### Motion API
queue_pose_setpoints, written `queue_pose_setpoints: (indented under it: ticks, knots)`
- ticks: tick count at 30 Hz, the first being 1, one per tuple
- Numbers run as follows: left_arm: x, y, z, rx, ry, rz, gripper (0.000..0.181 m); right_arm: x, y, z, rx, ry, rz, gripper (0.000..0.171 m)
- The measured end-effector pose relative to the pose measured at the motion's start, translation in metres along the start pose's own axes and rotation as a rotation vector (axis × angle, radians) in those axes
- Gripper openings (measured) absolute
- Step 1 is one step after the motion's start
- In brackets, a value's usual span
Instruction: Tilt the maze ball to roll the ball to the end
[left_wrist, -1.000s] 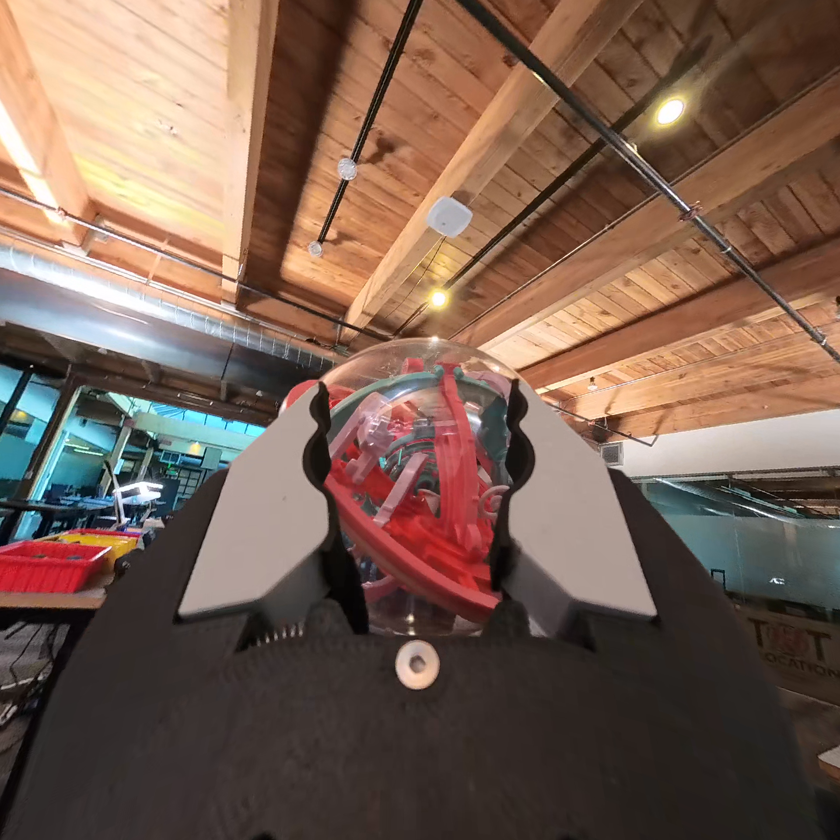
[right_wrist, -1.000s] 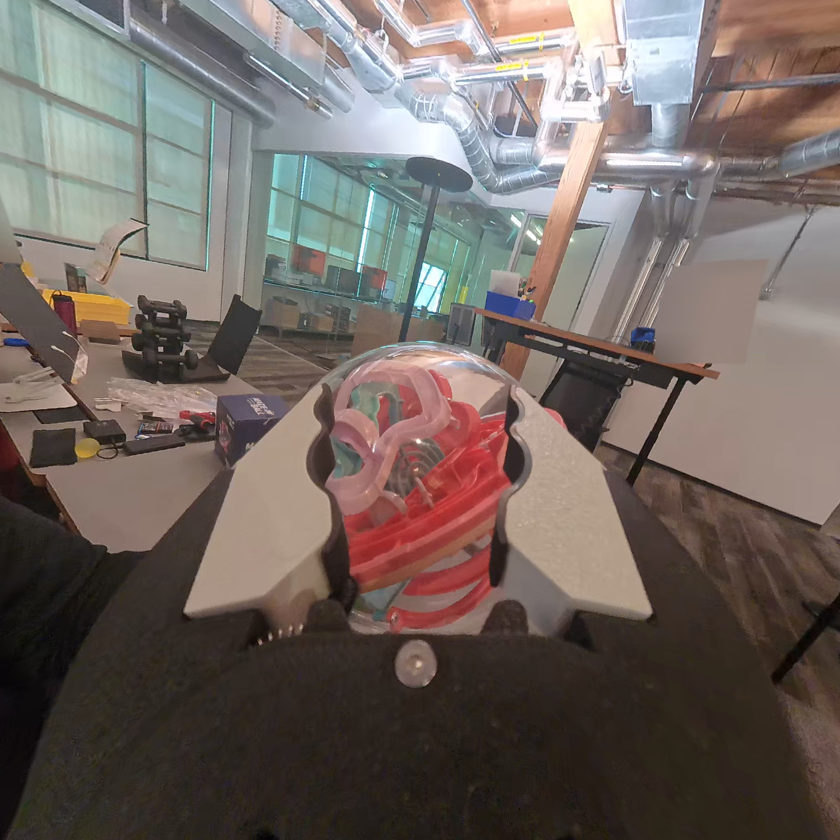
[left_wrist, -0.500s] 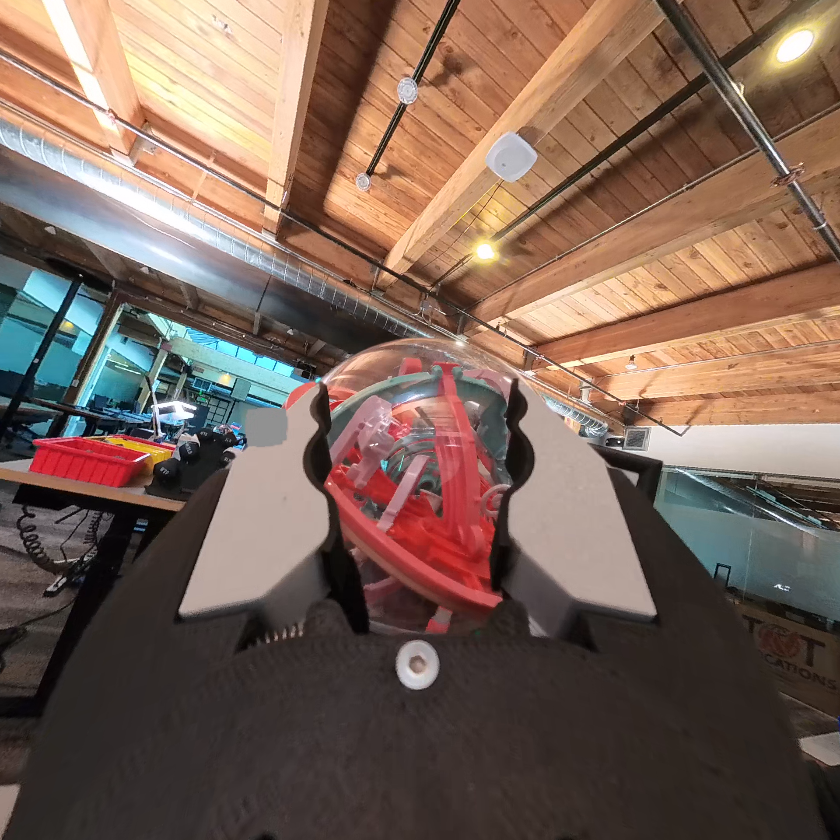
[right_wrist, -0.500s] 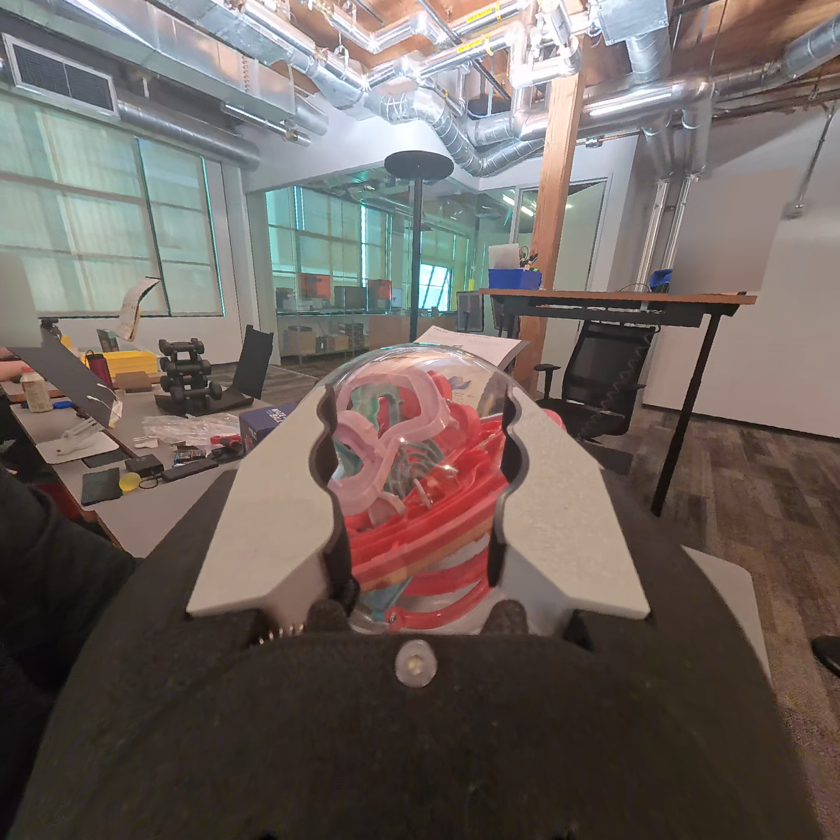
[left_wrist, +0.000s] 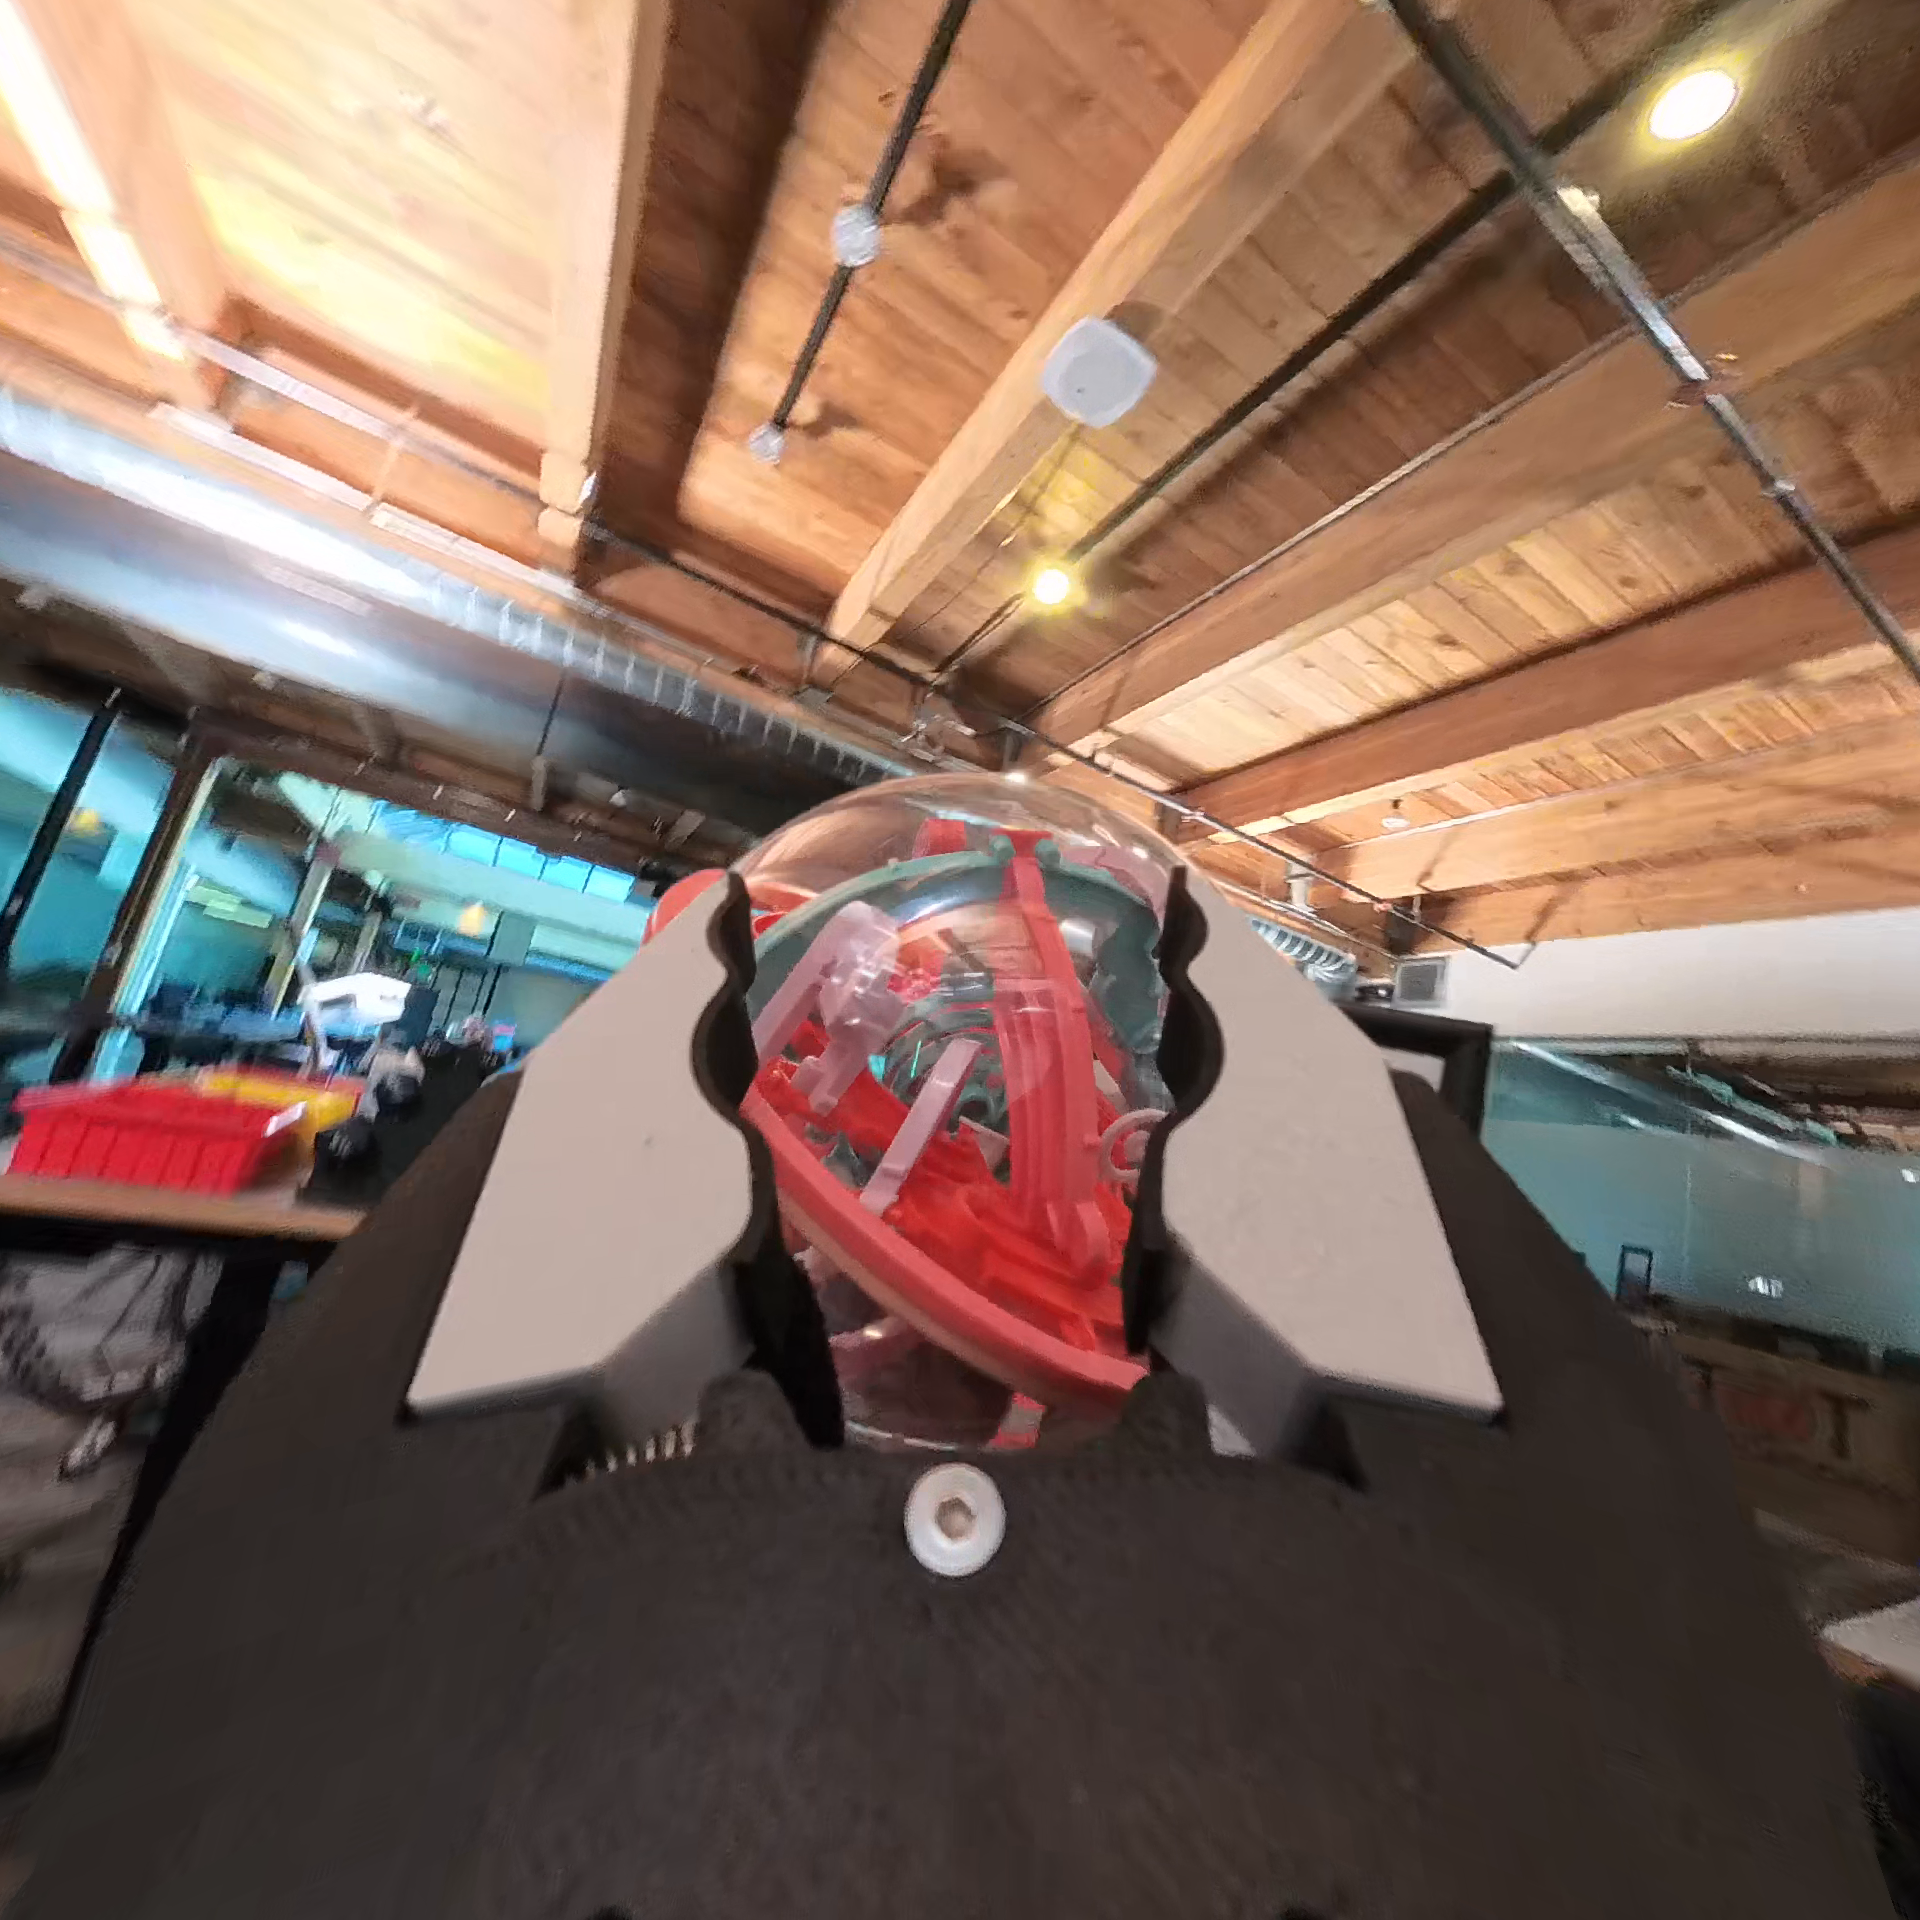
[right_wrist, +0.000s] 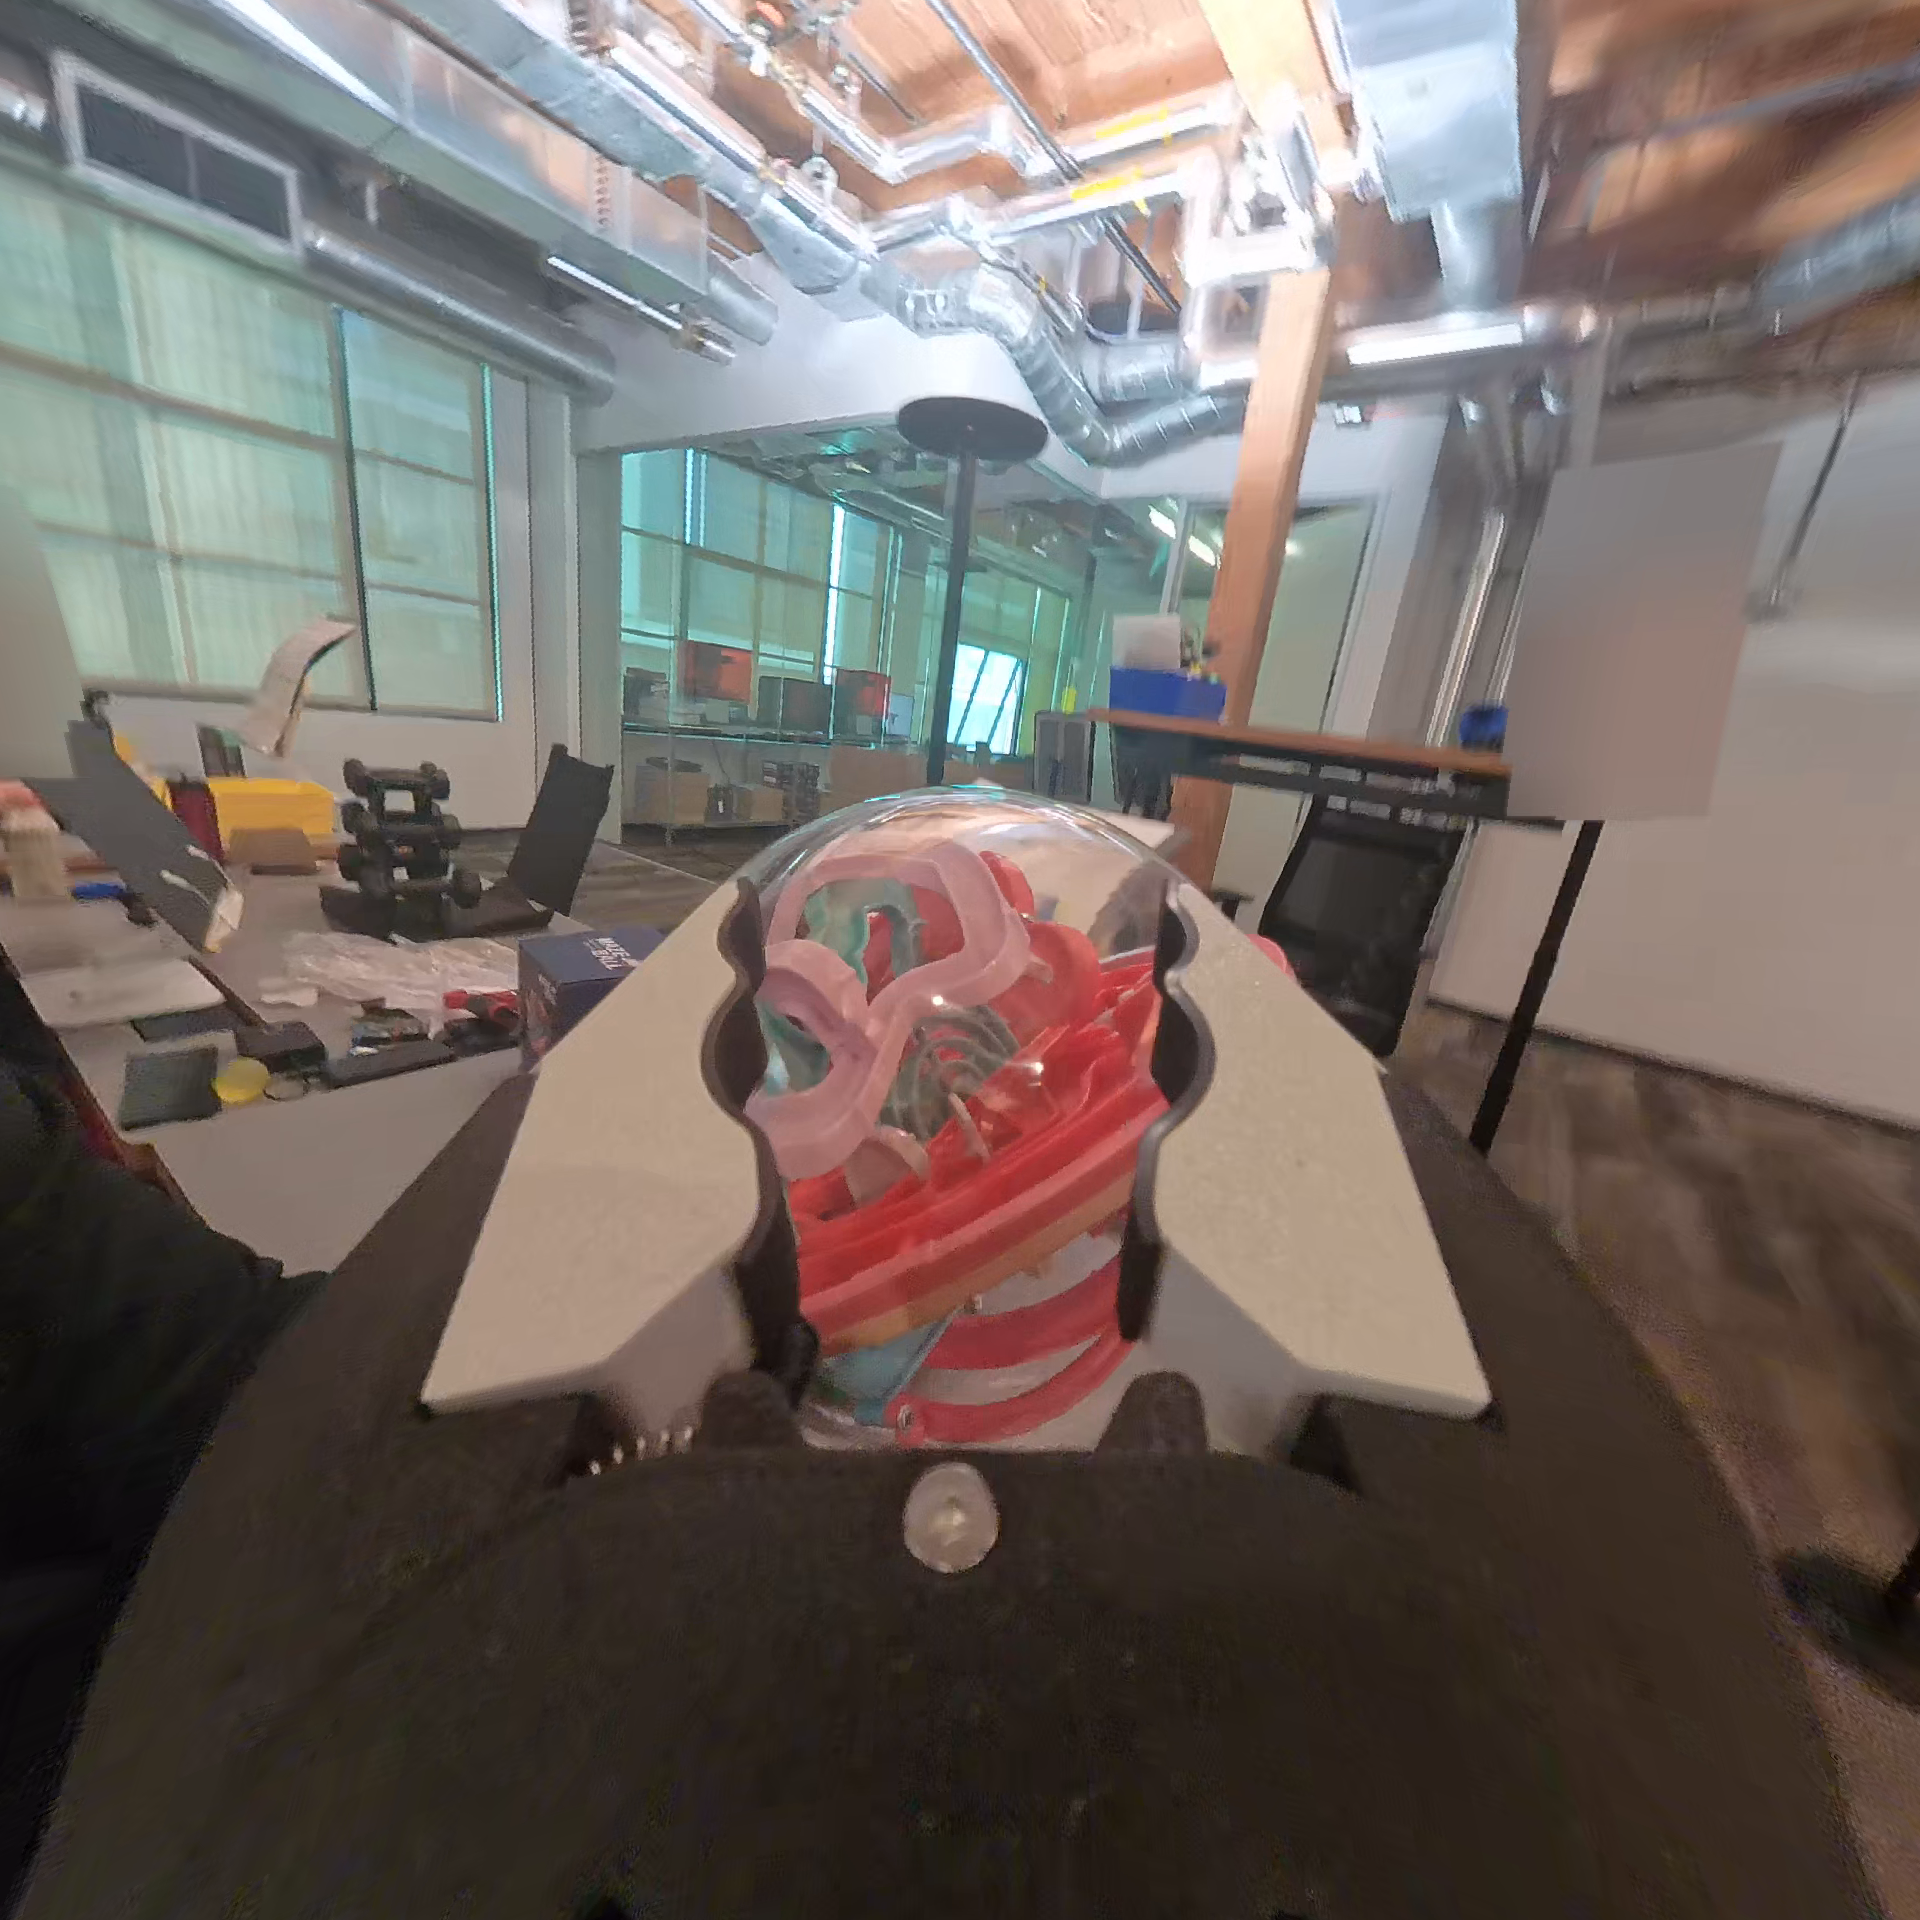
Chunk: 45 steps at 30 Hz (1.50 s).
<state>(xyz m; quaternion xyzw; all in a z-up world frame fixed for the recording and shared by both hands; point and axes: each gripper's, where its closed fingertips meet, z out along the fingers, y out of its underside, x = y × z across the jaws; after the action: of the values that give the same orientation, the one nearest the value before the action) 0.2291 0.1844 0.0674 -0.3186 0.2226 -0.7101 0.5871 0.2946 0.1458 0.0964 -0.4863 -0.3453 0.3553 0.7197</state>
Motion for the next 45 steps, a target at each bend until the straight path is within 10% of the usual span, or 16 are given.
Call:
queue_pose_setpoints:
  ticks: [8, 14, 24, 45]
  knots:
    - [0.182, -0.106, 0.090, -0.066, 0.322, 0.462, 0.074, -0.121, -0.176, -0.004, 0.233, -0.135, -0.421, 0.076]
    - [0.302, -0.122, 0.111, -0.174, 0.399, 0.710, 0.074, -0.201, -0.231, -0.032, 0.398, -0.203, -0.540, 0.079]
    - [0.141, -0.065, 0.081, -0.186, 0.109, 0.372, 0.076, -0.075, -0.122, -0.025, 0.342, -0.068, -0.130, 0.081]
    - [0.340, -0.139, 0.095, 0.070, 0.589, 0.693, 0.075, -0.258, -0.256, -0.024, 0.272, -0.197, -0.796, 0.079]
